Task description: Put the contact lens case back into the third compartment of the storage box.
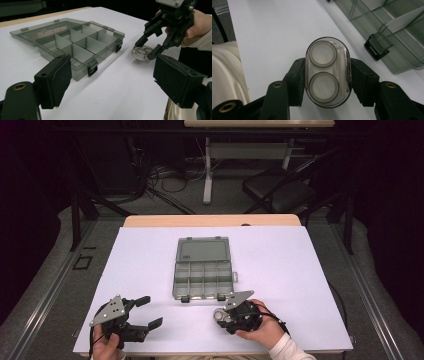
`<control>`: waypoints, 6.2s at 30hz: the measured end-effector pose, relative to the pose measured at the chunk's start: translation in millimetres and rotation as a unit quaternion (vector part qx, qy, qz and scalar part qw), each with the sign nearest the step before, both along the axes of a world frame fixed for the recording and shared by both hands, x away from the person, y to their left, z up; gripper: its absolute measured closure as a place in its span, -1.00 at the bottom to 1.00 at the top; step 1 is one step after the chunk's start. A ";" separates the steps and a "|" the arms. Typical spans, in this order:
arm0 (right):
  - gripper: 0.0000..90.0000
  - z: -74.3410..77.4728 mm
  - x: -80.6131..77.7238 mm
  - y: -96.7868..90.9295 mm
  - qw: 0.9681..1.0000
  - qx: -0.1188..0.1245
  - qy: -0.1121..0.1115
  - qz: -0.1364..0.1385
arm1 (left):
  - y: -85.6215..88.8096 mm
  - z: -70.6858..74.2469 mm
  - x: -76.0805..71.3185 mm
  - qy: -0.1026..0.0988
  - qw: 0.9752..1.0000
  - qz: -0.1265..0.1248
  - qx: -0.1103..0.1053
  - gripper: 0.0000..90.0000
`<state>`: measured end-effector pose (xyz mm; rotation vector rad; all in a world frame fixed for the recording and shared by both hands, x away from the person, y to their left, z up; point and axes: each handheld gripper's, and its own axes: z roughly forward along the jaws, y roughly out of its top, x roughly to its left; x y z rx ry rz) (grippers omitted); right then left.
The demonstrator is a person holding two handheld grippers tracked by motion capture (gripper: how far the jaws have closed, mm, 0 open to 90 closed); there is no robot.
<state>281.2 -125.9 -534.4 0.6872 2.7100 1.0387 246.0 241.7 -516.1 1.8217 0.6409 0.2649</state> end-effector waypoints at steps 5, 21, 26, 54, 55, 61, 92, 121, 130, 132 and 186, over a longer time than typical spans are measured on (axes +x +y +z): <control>0.08 4.5 -1.0 -0.5 1.000 0.016 -0.013 -0.009 | 0.1 0.1 -0.2 0.000 1.000 0.001 0.000 -0.65; 0.08 10.7 -1.7 -3.0 0.998 0.047 -0.024 -0.042 | -0.5 -0.2 -0.2 -0.001 1.000 0.003 0.000 -0.65; 0.08 15.4 -0.1 -2.4 0.997 0.056 -0.021 -0.048 | -0.6 -0.3 -0.2 0.000 1.000 0.003 0.001 -0.65; 0.08 48.2 30.7 16.6 0.994 0.076 -0.020 -0.079 | 0.7 -0.7 0.3 0.002 1.000 0.004 -0.004 -0.65; 0.08 49.8 32.2 17.2 0.994 0.076 -0.018 -0.080 | 0.6 -0.7 0.3 0.002 1.000 0.005 -0.004 -0.65; 0.08 55.6 42.8 20.2 0.993 0.075 -0.018 -0.085 | 1.1 -0.7 0.6 0.003 1.000 0.003 -0.004 -0.65; 0.08 51.9 109.9 40.0 0.986 0.073 -0.015 -0.147 | 1.2 -1.6 1.5 0.006 1.000 0.000 -0.007 -0.65; 0.08 26.9 136.8 49.0 0.983 0.066 0.004 -0.170 | 1.1 -1.8 1.8 0.007 1.000 0.003 -0.003 -0.65; 0.08 19.9 143.2 48.8 0.980 0.069 0.012 -0.185 | 1.2 -1.9 1.9 0.008 1.000 0.003 -0.003 -0.65; 0.08 18.3 144.1 49.0 0.980 0.067 0.018 -0.188 | 1.3 -2.1 2.1 0.007 1.000 0.001 -0.004 -0.65; -0.17 34.7 130.9 46.4 0.979 0.075 0.012 -0.188 | 1.7 -4.2 7.1 0.015 1.000 0.007 -0.002 -0.65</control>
